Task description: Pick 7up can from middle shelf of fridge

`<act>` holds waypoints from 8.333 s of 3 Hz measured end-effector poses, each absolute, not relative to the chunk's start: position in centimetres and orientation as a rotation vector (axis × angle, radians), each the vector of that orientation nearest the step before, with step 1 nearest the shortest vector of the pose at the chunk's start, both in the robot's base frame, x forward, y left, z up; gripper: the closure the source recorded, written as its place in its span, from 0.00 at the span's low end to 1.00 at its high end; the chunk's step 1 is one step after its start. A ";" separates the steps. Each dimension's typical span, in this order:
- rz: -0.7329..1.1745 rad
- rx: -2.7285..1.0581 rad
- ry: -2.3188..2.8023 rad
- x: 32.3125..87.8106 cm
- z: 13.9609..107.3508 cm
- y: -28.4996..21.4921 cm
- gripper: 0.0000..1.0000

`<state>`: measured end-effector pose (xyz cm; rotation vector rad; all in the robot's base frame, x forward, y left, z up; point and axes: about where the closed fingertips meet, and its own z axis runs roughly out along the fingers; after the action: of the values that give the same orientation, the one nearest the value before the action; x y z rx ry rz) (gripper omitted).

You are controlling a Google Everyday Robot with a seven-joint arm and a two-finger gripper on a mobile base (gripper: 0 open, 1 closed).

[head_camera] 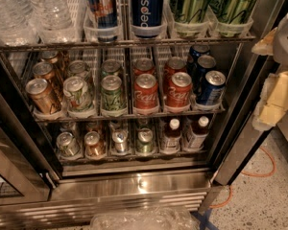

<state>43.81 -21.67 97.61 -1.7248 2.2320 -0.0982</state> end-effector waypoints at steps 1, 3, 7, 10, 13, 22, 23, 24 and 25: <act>-0.098 -1.725 2.232 43.8 97.6 -21.7 0.00; -0.011 -1.739 2.139 43.0 97.0 -16.8 0.00; 0.484 -1.450 1.856 41.3 92.4 -4.3 0.00; 0.574 -1.430 1.815 40.9 91.0 -1.9 0.00; 0.576 -0.980 1.686 43.1 84.8 1.7 0.00; 0.719 -0.540 1.459 47.5 83.7 11.6 0.00; 0.717 -0.540 1.459 47.5 83.7 11.5 0.00; 0.700 -0.544 1.463 47.4 83.1 12.1 0.00; 0.683 -0.538 1.457 46.1 82.3 14.2 0.00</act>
Offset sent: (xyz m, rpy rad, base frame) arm -0.0064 0.0315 -0.0091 0.0469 -0.0082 0.0698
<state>46.11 14.23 82.25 -0.5378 1.4569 0.6827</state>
